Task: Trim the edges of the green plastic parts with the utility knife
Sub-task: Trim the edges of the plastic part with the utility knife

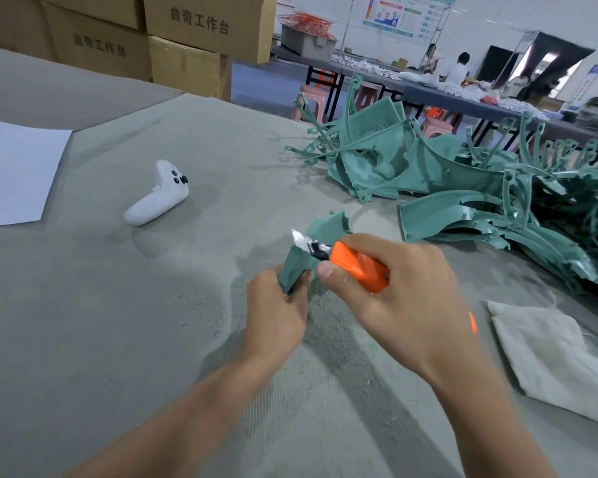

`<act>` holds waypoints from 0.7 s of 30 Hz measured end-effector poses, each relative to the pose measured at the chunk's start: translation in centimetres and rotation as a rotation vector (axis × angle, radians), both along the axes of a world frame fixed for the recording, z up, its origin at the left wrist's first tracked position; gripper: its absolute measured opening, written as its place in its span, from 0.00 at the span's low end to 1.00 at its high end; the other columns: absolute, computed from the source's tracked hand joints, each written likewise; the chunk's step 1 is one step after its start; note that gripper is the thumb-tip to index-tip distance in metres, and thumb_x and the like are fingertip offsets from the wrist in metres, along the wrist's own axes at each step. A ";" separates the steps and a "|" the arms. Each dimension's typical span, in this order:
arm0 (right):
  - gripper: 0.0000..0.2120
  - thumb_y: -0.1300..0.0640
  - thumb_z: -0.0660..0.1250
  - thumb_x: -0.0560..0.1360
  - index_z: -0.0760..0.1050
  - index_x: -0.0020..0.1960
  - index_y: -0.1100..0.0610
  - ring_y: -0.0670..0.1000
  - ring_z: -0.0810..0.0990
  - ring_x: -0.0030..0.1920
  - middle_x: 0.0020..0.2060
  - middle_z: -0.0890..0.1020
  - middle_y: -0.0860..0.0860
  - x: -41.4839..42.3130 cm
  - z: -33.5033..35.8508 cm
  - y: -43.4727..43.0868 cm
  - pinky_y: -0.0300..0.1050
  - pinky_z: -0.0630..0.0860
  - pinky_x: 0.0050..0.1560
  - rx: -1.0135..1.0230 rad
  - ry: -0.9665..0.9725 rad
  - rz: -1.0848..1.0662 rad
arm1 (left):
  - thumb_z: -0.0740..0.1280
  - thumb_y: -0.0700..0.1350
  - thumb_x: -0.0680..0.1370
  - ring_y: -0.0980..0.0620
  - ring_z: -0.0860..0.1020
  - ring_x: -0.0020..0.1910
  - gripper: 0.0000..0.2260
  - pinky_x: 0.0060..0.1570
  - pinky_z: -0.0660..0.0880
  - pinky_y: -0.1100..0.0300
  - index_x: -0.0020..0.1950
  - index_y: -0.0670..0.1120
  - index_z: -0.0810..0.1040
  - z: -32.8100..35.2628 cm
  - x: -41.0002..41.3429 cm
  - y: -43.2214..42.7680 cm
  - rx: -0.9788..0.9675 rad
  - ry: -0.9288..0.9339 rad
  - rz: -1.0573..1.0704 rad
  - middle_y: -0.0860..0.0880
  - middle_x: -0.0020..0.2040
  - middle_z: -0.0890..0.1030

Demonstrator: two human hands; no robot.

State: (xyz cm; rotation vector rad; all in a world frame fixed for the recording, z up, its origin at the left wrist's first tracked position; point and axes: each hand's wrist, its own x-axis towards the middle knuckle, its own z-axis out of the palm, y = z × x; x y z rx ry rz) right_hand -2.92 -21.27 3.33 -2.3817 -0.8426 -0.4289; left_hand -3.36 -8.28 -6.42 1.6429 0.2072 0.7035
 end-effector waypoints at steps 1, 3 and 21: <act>0.18 0.35 0.62 0.72 0.79 0.43 0.49 0.49 0.72 0.29 0.27 0.76 0.49 0.0 0.0 0.0 0.47 0.68 0.30 -0.005 0.002 -0.002 | 0.65 0.35 0.78 0.61 0.63 0.20 0.21 0.22 0.57 0.72 0.29 0.50 0.63 0.0 0.0 0.0 -0.003 0.004 0.000 0.57 0.21 0.65; 0.18 0.35 0.62 0.72 0.79 0.43 0.49 0.49 0.72 0.29 0.27 0.76 0.49 0.5 0.0 -0.1 0.46 0.68 0.31 0.005 0.009 -0.031 | 0.65 0.36 0.78 0.61 0.63 0.18 0.21 0.21 0.57 0.73 0.28 0.50 0.64 0.0 0.1 -0.1 -0.012 0.027 0.018 0.58 0.20 0.65; 0.17 0.38 0.65 0.74 0.79 0.44 0.52 0.52 0.71 0.29 0.27 0.74 0.50 -0.5 -1.0 -0.1 0.51 0.70 0.31 0.056 0.018 0.053 | 0.62 0.31 0.77 0.62 0.64 0.20 0.22 0.22 0.58 0.73 0.28 0.51 0.64 0.2 -0.4 -0.2 -0.018 -0.009 -0.027 0.59 0.20 0.65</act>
